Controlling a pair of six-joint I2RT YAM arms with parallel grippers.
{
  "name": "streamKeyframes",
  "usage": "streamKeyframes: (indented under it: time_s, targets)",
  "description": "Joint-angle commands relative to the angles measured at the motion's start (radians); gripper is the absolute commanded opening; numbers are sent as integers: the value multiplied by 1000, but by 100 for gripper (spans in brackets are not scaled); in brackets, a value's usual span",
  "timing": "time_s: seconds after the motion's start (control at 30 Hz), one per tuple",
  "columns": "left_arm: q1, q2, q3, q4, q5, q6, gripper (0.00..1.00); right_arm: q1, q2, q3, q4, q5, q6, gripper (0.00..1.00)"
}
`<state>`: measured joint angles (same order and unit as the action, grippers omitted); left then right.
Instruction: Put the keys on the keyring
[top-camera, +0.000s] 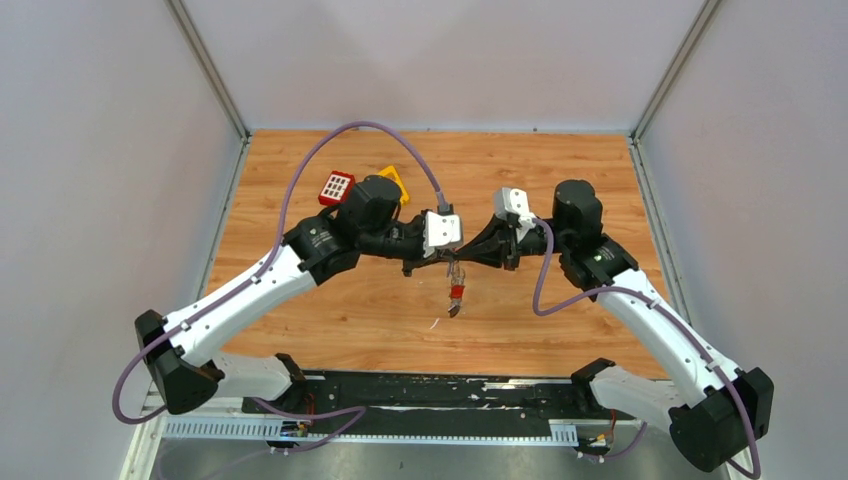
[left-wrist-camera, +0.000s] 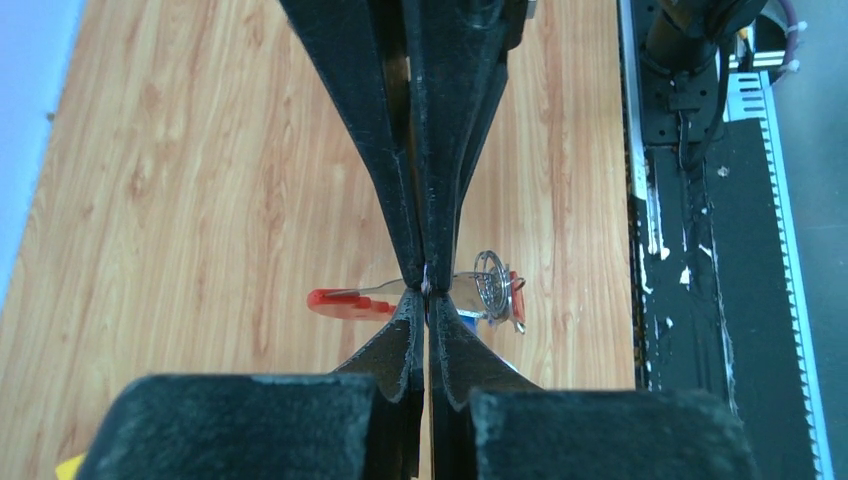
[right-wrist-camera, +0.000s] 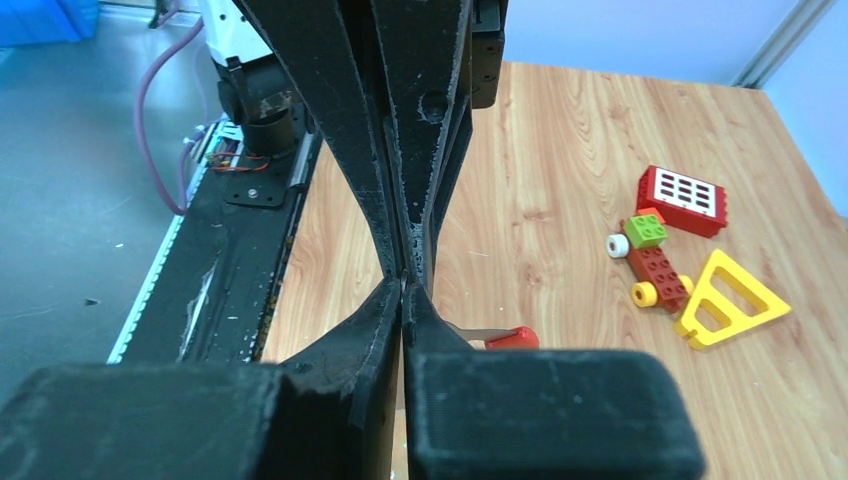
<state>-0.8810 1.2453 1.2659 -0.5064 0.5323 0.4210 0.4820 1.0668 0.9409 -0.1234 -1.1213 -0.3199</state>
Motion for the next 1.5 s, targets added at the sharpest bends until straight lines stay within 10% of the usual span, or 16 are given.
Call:
streamKeyframes:
  time_s: [0.0,1.47]
  targets:
    - [-6,51,140,-180,-25,-17,0,-5,-27,-17,42,95,-44,6]
    - [-5,88,292,-374,-131,-78,0,-3,-82,30,-43,182,-14,60]
